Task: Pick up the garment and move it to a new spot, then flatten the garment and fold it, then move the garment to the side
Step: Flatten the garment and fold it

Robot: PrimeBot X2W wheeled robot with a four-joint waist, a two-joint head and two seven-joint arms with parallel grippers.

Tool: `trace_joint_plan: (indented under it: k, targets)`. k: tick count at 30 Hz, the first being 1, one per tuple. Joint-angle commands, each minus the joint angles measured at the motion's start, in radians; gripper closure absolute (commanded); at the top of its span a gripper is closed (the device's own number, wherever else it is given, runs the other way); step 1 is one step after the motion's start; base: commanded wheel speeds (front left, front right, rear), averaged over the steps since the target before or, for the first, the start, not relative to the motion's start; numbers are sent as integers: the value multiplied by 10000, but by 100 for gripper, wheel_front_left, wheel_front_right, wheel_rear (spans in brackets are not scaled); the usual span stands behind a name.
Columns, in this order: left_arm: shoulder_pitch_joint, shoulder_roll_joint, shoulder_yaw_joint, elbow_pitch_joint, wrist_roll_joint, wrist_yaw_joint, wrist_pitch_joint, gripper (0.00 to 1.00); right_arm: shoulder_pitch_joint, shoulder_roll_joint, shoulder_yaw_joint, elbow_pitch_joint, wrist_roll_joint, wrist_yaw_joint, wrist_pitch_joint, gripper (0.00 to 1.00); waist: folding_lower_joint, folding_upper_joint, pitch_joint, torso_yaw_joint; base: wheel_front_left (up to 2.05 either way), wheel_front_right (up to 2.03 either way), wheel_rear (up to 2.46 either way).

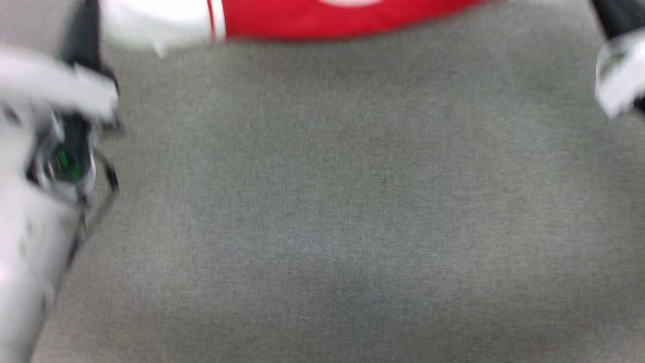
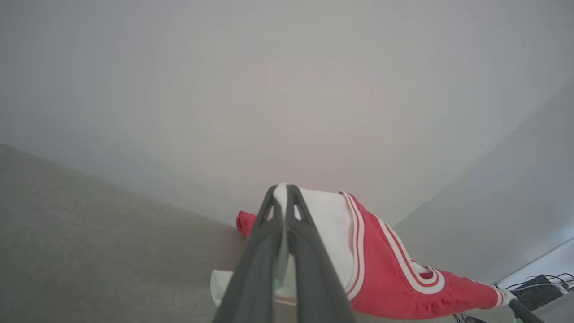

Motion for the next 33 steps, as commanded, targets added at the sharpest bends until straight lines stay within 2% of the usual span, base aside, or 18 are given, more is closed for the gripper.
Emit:
trace_joint_plan:
  k: [1, 4, 5, 10, 15, 19, 24, 29, 33]
  targets:
    - [901, 276, 1, -490, -108, -26, -131, 100, 769, -329, -144, -487, 144, -14, 90, 100, 0, 0, -587, -139, 0, 0, 0]
    - [2518, 681, 176, -1331, -406, -25, -310, 100, 1979, -749, -428, -1477, 105, -14, 284, 100, 0, 0, -875, -306, 0, 0, 0]
    - [2518, 681, 176, -1331, -406, -25, -310, 100, 1979, -749, -428, -1477, 105, -14, 284, 100, 0, 0, -875, -306, 0, 0, 0]
    - [5048, 1017, 823, -2387, -598, 2, -472, 100, 3969, -1251, -1271, -2815, -107, -14, 754, 100, 0, 0, -1290, -494, 0, 0, 0]
    - [7274, 922, 1671, -3605, -509, 263, -495, 100, 5874, -1625, -2529, -4107, -564, -14, 1558, 100, 0, 0, -1556, -593, 0, 0, 0]
    - [8812, 755, 2485, -4721, -375, 527, -489, 100, 7507, -1584, -3929, -5171, -945, -14, 2324, 100, 0, 0, -1646, -637, 0, 0, 0]
    - [10393, 674, 3238, -6109, -73, 954, -480, 100, 9552, -904, -6037, -6693, -2008, -14, 3593, 100, 0, 0, -1573, -710, 0, 0, 0]
    - [11572, 558, 3866, -7278, 104, 1339, -472, 100, 11221, 504, -7904, -8688, -3282, -14, 5345, 100, 0, 0, -1429, -761, 0, 0, 0]
    - [11797, 631, 3801, -7514, 410, 1584, -470, 100, 12026, 1640, -8679, -9819, -4070, -14, 6729, 100, 0, 0, -1247, -698, 0, 0, 0]
